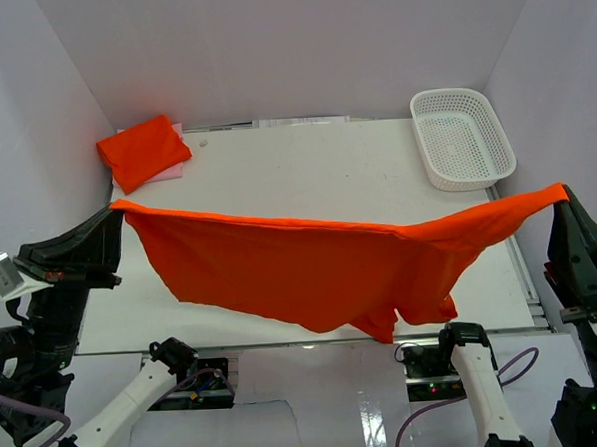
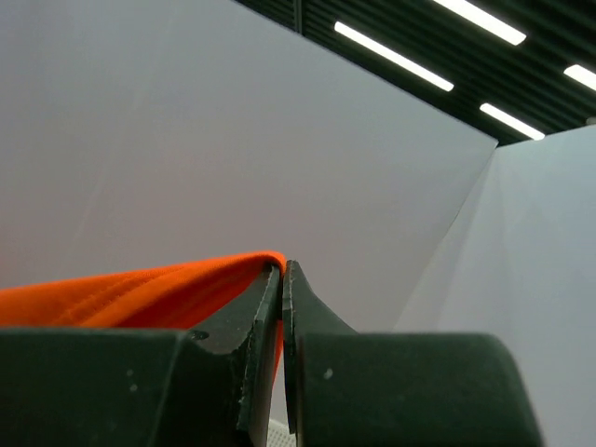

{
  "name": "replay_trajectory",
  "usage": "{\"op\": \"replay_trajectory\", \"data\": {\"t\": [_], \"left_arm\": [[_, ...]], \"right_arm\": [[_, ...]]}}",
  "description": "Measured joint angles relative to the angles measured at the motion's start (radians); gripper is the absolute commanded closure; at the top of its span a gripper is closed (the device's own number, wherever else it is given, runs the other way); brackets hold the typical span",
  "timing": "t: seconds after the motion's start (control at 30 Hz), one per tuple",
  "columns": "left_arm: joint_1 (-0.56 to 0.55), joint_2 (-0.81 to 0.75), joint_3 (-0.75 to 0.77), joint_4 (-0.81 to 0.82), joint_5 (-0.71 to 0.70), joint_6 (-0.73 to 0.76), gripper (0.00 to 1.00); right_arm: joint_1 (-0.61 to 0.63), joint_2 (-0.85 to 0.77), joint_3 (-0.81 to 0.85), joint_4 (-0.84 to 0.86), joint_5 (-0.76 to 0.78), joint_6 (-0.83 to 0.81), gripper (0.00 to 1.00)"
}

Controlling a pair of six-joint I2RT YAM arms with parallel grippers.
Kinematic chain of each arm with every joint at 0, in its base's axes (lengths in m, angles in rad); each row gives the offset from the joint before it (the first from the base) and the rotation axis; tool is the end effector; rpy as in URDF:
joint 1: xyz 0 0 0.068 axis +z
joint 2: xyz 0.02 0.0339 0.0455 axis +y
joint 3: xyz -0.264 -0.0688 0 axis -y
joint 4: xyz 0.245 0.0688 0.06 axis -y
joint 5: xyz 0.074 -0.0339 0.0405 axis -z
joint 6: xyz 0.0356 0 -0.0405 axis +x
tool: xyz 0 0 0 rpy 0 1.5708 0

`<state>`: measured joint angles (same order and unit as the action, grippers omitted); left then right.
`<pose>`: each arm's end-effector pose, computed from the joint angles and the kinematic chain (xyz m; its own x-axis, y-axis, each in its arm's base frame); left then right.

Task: Fold and stack the t-shirts
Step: Flatten out the tshirt

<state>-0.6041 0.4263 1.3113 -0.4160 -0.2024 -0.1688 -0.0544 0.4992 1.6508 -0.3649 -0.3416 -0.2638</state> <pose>-0.0079 0.0141 0.4995 0.2980 -0.4056 -0.8641 0.4655 0.8520 -0.2394 -0.0901 0.0169 0.5642 0.7308 -0.2858 -0.6199 0.0058 0.9107 -0.4131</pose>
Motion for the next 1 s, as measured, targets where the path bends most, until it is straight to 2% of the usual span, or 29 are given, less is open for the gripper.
{"op": "replay_trajectory", "data": {"t": [0.23,0.5,0.73,1.0], "left_arm": [[0.013,-0.145,-0.056,0.085,0.01,0.013,1.0],[0.023,-0.291,-0.111,0.152,-0.003,-0.005,1.0],[0.024,-0.271,-0.224,0.163,-0.053,-0.011,1.0],[0.025,-0.152,-0.401,0.248,-0.121,-0.025,1.0]], "right_arm": [[-0.003,-0.198,-0.182,0.247,0.014,0.048,0.92],[-0.005,-0.263,-0.124,0.303,0.027,0.081,0.92],[-0.005,-0.253,-0.148,0.278,0.027,0.099,0.92],[-0.005,-0.132,-0.302,0.23,0.0,0.143,0.92]]}}
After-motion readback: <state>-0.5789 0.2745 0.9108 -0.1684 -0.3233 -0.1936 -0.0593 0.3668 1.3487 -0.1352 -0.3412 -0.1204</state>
